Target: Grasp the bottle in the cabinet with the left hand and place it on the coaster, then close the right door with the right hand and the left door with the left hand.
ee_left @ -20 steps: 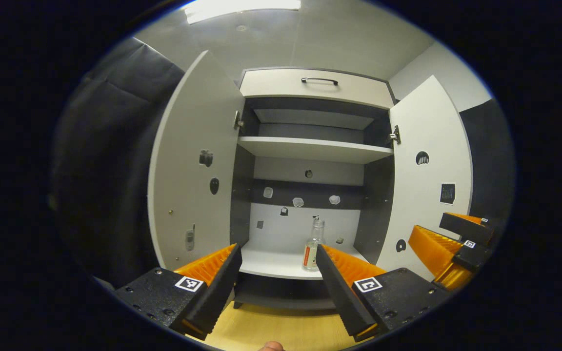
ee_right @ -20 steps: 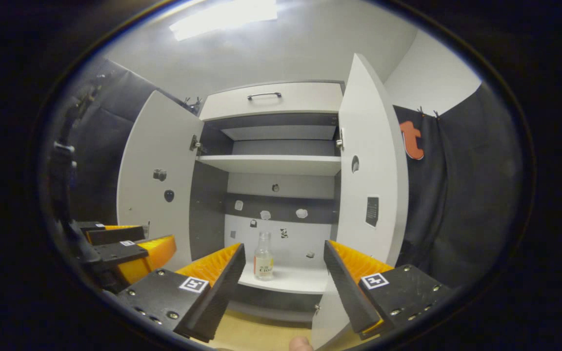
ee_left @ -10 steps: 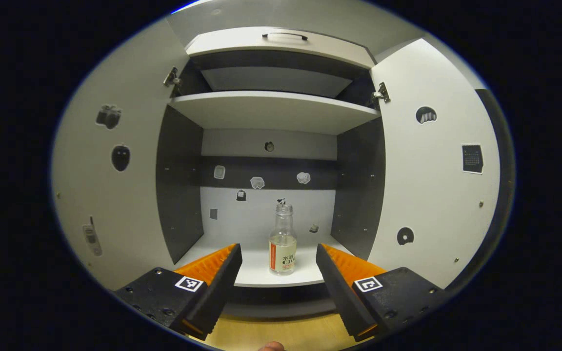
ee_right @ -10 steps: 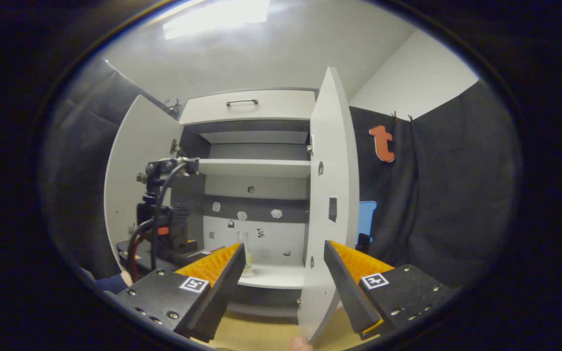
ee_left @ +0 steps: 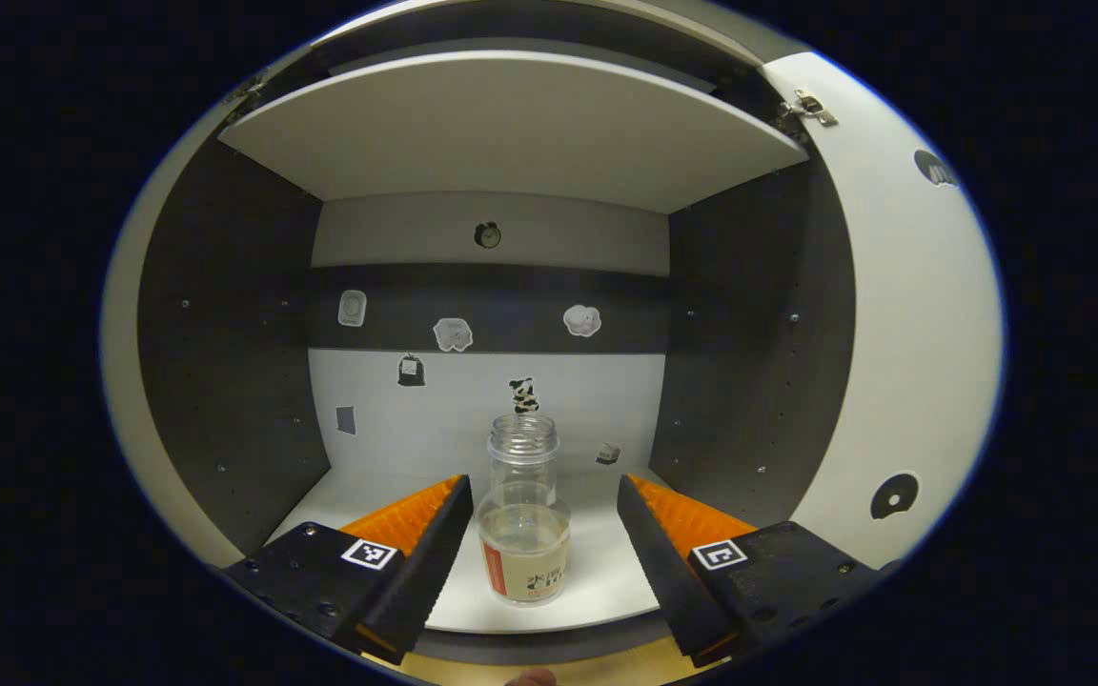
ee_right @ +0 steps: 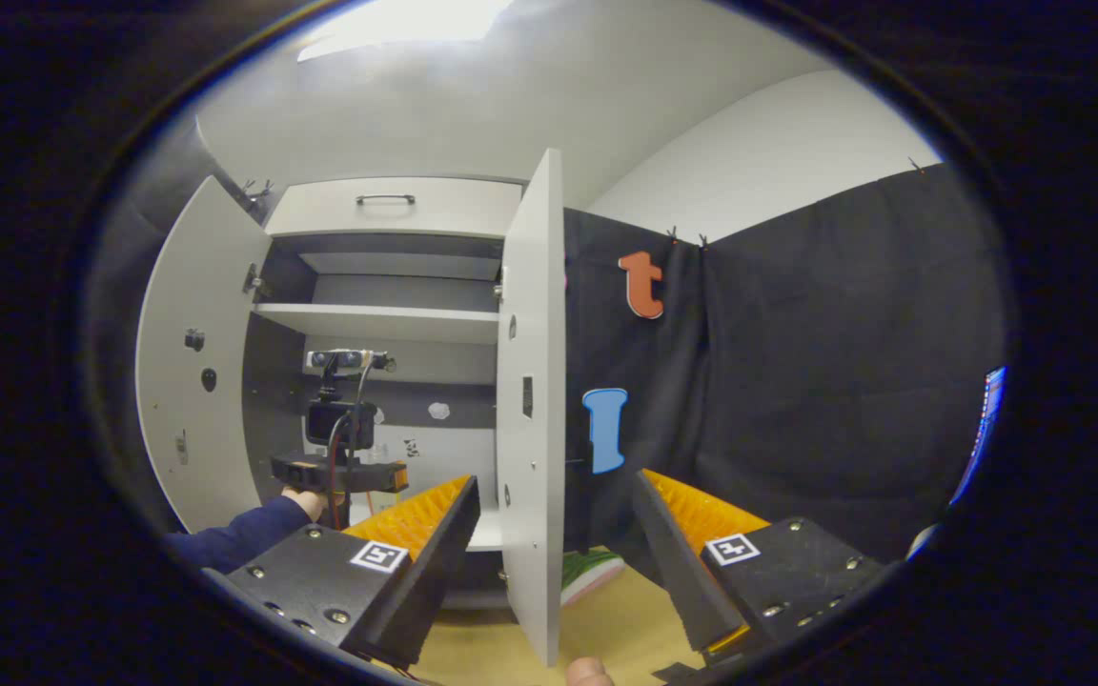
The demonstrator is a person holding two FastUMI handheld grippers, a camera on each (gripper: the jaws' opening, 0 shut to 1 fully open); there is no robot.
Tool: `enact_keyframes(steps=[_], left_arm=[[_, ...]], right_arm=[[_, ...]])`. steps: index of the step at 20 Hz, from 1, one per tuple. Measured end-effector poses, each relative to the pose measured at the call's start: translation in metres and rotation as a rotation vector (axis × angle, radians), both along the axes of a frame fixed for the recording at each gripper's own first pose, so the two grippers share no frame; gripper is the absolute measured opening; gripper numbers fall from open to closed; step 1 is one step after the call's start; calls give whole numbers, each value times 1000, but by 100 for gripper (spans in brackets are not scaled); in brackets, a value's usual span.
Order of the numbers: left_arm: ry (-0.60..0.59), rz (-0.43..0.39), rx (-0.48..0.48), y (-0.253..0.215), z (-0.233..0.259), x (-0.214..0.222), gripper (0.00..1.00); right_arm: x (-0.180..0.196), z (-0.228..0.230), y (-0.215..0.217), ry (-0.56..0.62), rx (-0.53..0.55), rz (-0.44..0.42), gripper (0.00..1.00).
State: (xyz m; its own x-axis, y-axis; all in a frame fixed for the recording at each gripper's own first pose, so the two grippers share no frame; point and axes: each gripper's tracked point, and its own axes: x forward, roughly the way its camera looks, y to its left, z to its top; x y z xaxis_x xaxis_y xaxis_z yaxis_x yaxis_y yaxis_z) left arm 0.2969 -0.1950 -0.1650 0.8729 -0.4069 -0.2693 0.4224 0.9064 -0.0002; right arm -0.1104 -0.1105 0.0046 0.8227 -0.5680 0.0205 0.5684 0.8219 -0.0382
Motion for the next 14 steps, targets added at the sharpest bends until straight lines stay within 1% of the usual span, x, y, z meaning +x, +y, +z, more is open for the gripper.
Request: enact_keyframes(steps=[1,3,4,5,6,7,8,9,11,12,14], left_arm=[[-6,7,6,-2,-2,11,97],[-4,17,18,-3,-7,26,96],[-2,24,24,-2,-10,31,96],[2,22,27,-3,-12,36,97],[3,23,28,-4,-15,41,94],[11,28,33,-3,-17,44,78],[2,29,34,-3,-15,45,70],[-11,21,34,-6,-13,49,59],[-7,21,41,-4,-15,47,51],[-8,19,45,-5,-14,48,50],[7,12,26,-7,-13,40,46]], right_arm=[[-4,-1,-3,-1,9,-18,93],[-8,-4,-11,6,24,-52,93],[-10,-5,-14,8,30,-63,98],[-11,-7,-15,10,36,-69,98],[-13,-7,-17,11,44,-73,98],[-13,-8,-19,10,48,-76,98],[-13,-8,-20,8,50,-78,98],[-15,-8,-22,6,50,-81,98],[-19,-8,-25,4,48,-87,98],[-21,-7,-28,1,49,-90,98],[-26,-6,-32,-3,49,-95,98]])
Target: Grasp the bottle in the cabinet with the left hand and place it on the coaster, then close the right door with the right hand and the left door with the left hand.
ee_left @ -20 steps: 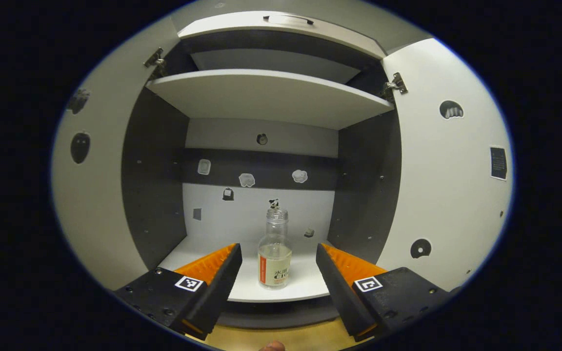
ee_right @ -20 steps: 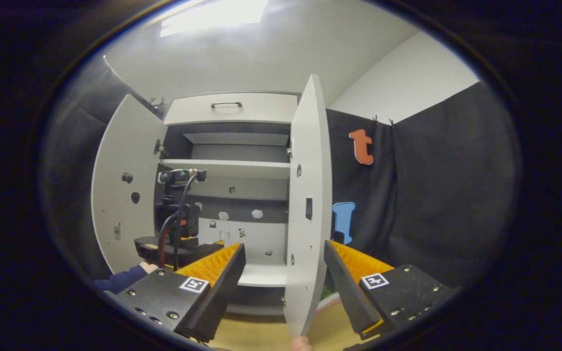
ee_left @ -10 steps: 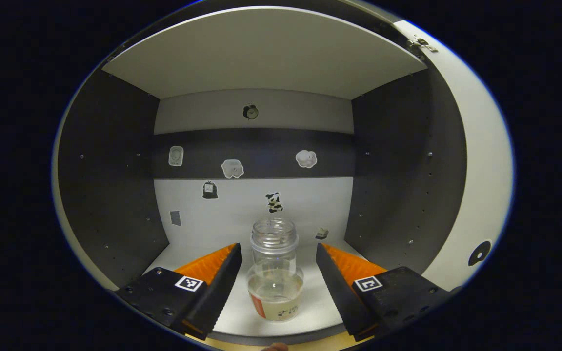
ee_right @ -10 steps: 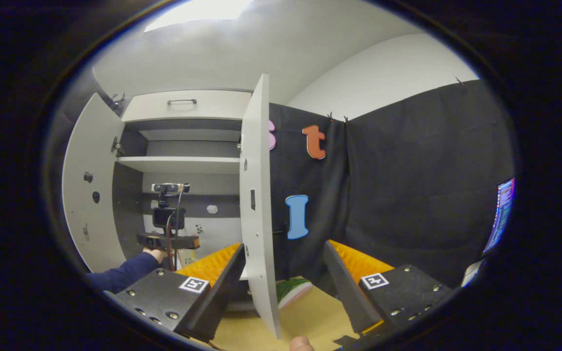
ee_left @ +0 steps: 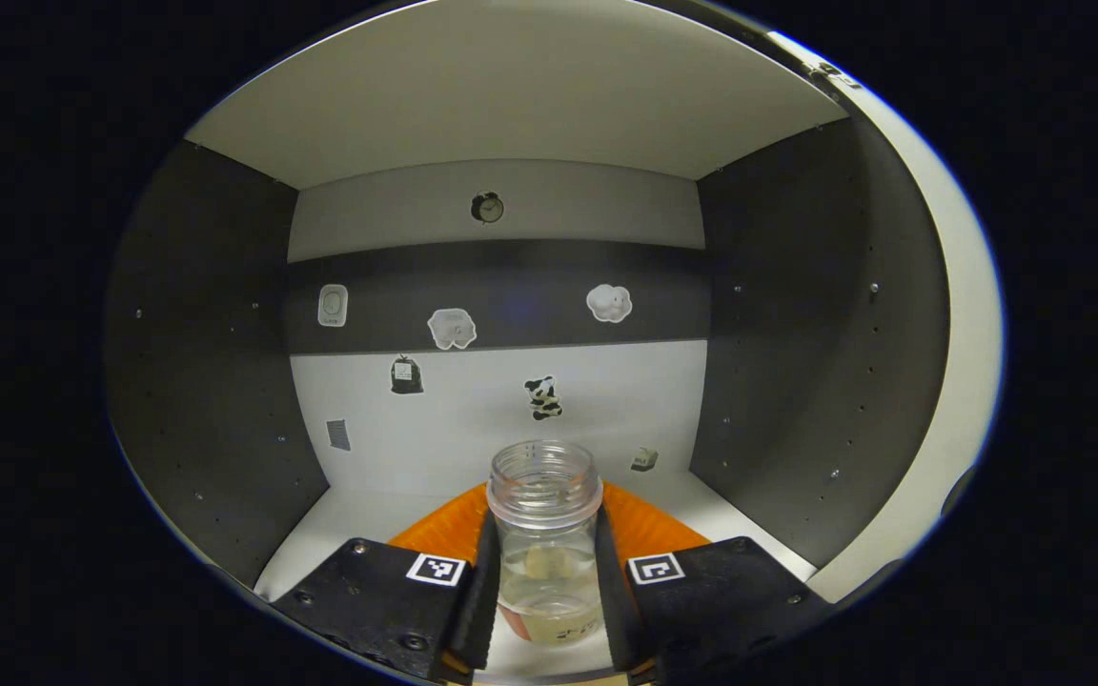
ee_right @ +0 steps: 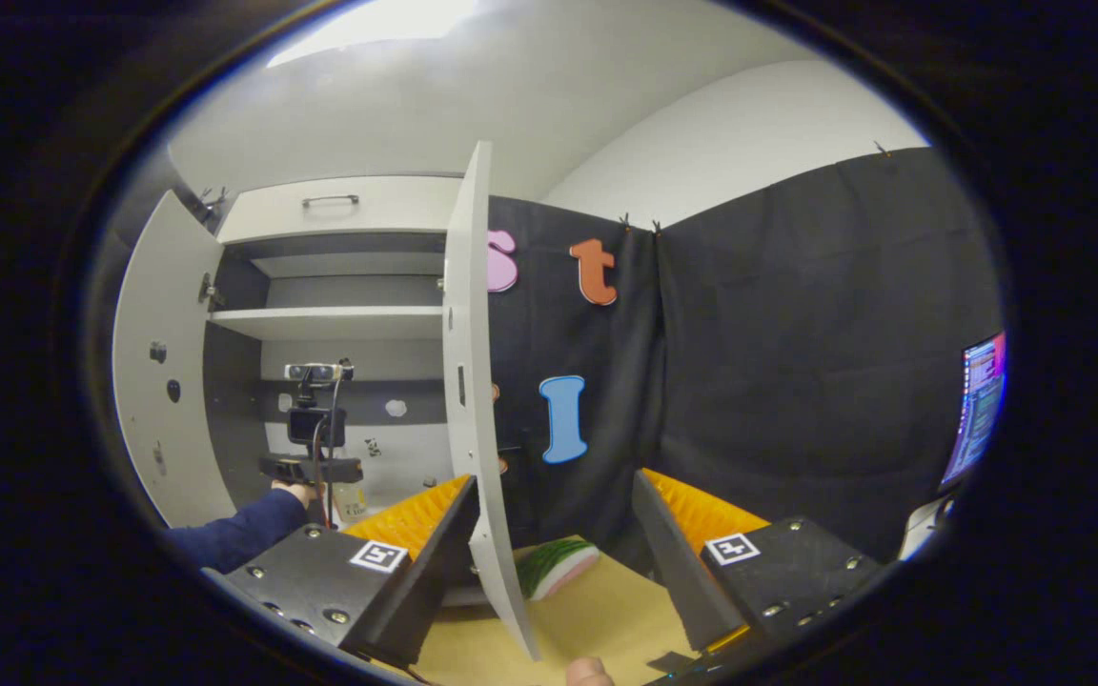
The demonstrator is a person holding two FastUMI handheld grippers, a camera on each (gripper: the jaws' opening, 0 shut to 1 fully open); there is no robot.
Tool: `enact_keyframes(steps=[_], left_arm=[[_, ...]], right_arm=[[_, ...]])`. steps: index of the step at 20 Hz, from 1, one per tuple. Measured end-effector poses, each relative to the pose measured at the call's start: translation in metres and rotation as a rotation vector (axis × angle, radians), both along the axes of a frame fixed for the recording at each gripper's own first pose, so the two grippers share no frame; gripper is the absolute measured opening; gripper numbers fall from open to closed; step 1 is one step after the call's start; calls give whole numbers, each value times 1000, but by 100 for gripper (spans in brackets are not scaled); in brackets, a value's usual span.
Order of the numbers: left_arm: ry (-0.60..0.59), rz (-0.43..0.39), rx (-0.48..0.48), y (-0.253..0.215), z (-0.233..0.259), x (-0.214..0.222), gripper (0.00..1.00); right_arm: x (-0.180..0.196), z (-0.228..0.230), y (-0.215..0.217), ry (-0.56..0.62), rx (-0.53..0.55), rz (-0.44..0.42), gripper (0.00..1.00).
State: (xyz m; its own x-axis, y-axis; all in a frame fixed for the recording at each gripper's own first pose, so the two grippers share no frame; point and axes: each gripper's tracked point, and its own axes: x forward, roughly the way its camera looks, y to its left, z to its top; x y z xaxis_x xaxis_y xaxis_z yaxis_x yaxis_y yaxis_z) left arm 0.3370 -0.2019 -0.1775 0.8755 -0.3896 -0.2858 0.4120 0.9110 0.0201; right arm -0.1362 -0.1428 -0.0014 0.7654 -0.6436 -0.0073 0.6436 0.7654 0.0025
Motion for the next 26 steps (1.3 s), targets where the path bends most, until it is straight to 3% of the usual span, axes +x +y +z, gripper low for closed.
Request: enact_keyframes(steps=[6,13,15,16,17,26], left_arm=[[9,-43,-66,9,21,-48,48],[-11,-120,-74,35,35,-147,46],[6,-129,-87,41,29,-174,46],[15,-130,-89,45,24,-186,48],[27,-127,-88,51,17,-197,48],[140,-137,-109,87,-58,-273,48]], right_arm=[[-7,-2,-16,12,-8,15,98],[12,-1,-13,28,-41,132,98],[20,1,-11,28,-55,169,98],[23,2,-9,26,-60,185,93],[27,3,-7,25,-65,201,98],[49,12,2,-11,-70,293,98]])
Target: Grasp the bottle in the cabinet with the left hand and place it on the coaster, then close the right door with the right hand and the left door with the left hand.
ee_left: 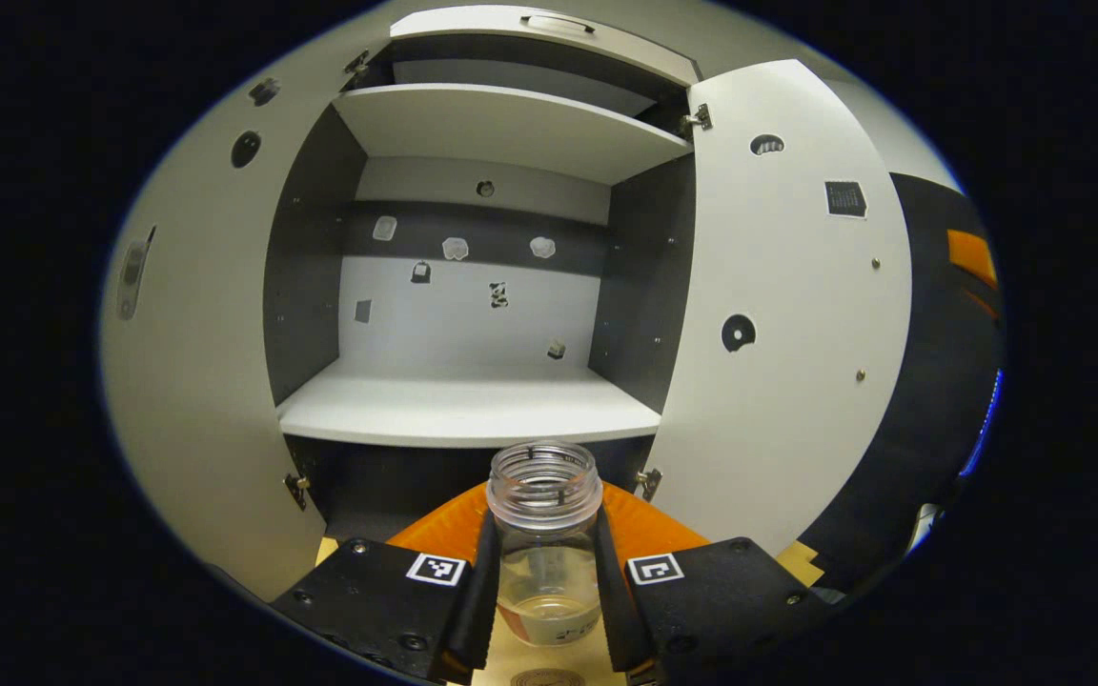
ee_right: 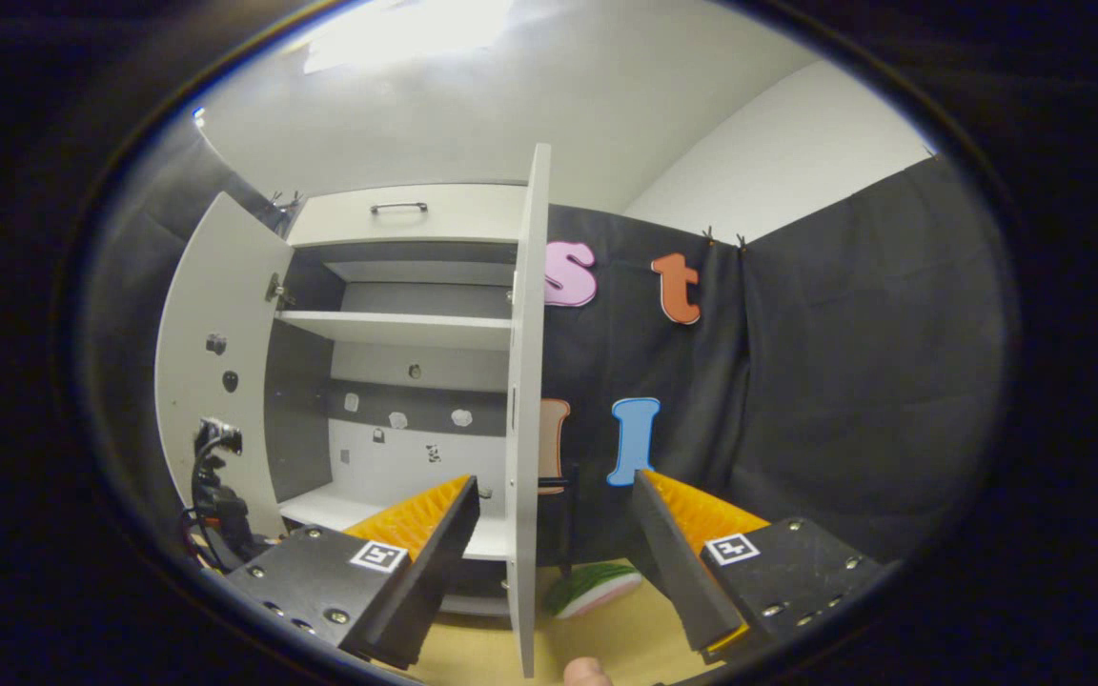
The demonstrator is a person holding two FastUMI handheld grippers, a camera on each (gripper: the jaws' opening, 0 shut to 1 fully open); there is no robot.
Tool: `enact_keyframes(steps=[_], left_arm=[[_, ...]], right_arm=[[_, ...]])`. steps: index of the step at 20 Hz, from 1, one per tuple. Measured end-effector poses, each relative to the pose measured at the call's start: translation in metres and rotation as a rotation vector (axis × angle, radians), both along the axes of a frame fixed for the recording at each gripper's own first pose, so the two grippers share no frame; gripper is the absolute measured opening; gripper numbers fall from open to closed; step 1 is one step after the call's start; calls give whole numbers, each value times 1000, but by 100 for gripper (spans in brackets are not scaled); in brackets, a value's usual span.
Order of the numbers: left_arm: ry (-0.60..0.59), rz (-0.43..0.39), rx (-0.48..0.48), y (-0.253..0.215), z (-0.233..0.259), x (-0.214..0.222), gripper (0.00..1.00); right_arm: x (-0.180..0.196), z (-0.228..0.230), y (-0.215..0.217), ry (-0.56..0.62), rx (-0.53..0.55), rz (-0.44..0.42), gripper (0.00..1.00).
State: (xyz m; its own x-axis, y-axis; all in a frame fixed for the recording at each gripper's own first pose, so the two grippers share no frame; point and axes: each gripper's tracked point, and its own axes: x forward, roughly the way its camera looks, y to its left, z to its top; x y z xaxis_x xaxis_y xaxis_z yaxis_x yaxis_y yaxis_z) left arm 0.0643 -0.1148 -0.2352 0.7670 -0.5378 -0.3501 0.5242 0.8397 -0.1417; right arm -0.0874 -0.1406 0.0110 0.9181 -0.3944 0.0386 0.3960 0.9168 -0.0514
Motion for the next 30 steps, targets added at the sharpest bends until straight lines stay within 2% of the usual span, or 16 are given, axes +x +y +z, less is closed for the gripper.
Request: enact_keyframes(steps=[3,7,9,10,16,20,21,27,30], left_arm=[[33,-10,17,9,-30,-18,48],[89,-24,-6,14,-71,-45,48],[114,-18,0,20,-92,-55,51],[134,-13,5,23,-105,-60,48],[205,8,29,30,-157,-78,48],[220,-5,86,31,-183,-84,48],[224,-5,94,31,-189,-85,52],[231,14,124,35,-208,-88,49],[218,15,145,38,-214,-88,53]], right_arm=[[2,1,-2,-2,-1,10,98],[1,2,-6,-6,-8,4,98],[-3,2,-8,-6,-12,0,98],[-4,2,-9,-5,-15,-4,98],[-8,7,-14,-3,-31,-18,98],[-13,10,-19,-3,-51,-30,98],[-14,10,-19,-1,-53,-34,98],[-18,10,-27,9,-61,-55,98],[-20,9,-29,13,-70,-61,98]])
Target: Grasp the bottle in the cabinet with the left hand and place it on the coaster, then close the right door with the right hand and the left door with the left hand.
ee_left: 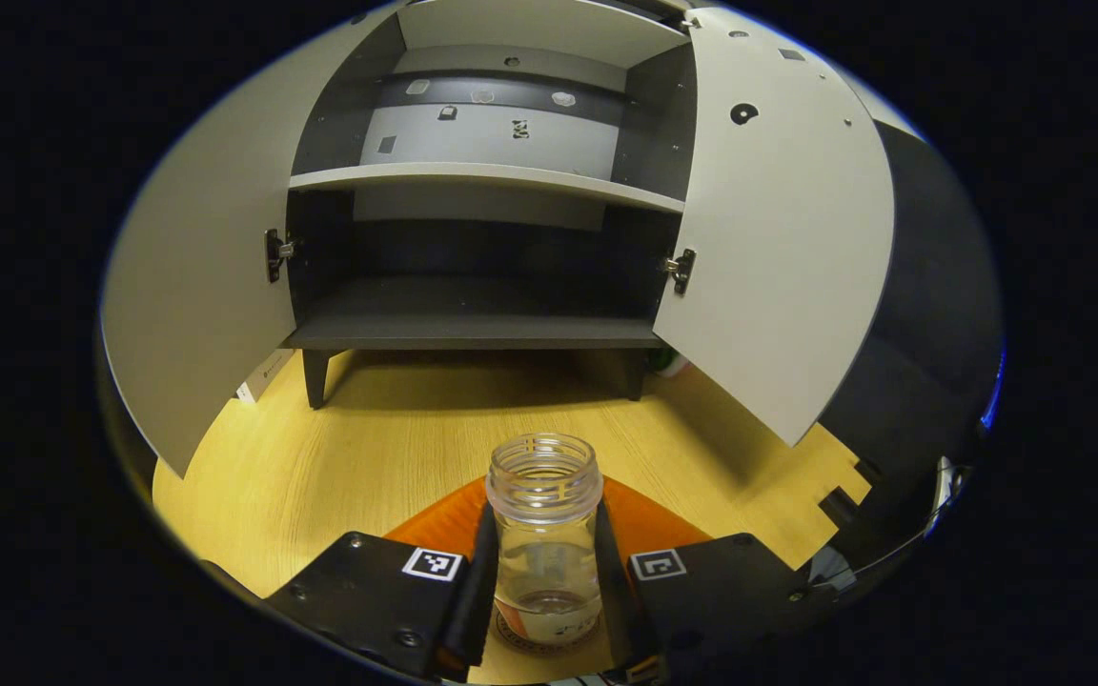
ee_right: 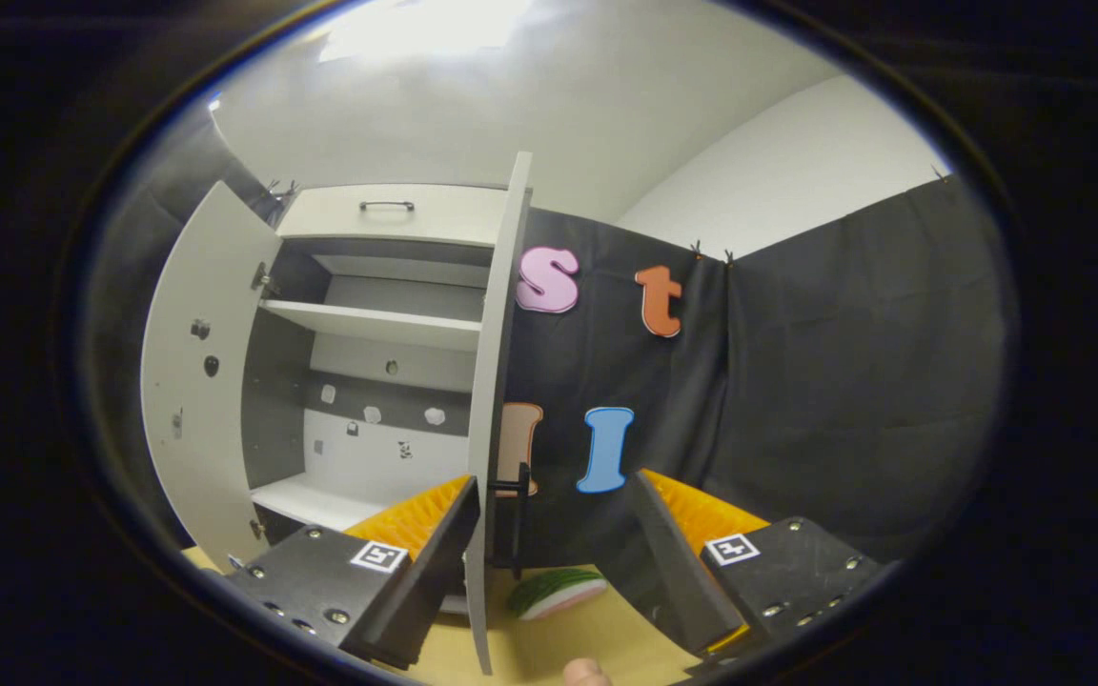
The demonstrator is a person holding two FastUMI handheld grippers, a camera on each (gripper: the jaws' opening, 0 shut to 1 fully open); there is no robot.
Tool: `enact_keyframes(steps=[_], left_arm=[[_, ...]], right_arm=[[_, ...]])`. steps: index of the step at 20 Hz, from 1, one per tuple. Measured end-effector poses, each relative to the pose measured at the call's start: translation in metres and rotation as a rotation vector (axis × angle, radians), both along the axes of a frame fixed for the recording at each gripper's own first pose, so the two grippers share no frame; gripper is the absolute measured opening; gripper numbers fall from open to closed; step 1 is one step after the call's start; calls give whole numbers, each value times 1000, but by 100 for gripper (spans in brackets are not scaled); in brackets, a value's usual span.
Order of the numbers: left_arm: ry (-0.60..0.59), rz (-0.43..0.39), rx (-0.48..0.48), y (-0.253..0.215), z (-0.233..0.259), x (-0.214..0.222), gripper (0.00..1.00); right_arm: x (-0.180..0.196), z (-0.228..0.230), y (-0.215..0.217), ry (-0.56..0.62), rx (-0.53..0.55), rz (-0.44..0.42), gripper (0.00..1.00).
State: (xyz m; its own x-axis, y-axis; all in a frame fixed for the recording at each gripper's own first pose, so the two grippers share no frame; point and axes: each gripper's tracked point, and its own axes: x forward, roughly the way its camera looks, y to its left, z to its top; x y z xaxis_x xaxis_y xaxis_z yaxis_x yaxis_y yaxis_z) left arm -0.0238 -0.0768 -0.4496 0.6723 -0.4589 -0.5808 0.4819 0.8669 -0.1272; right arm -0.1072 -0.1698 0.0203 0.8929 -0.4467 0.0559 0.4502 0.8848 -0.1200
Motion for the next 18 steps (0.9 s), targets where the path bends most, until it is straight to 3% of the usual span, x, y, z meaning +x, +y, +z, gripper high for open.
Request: enact_keyframes(steps=[6,13,18], left_arm=[[-13,26,-25,0,-1,-2,53],[2,11,-11,4,2,-20,66],[-15,-15,7,2,7,-24,67]], right_arm=[[-1,-3,-4,12,-6,-15,98],[4,-13,1,26,2,-9,98],[7,-13,0,21,9,-6,98]])
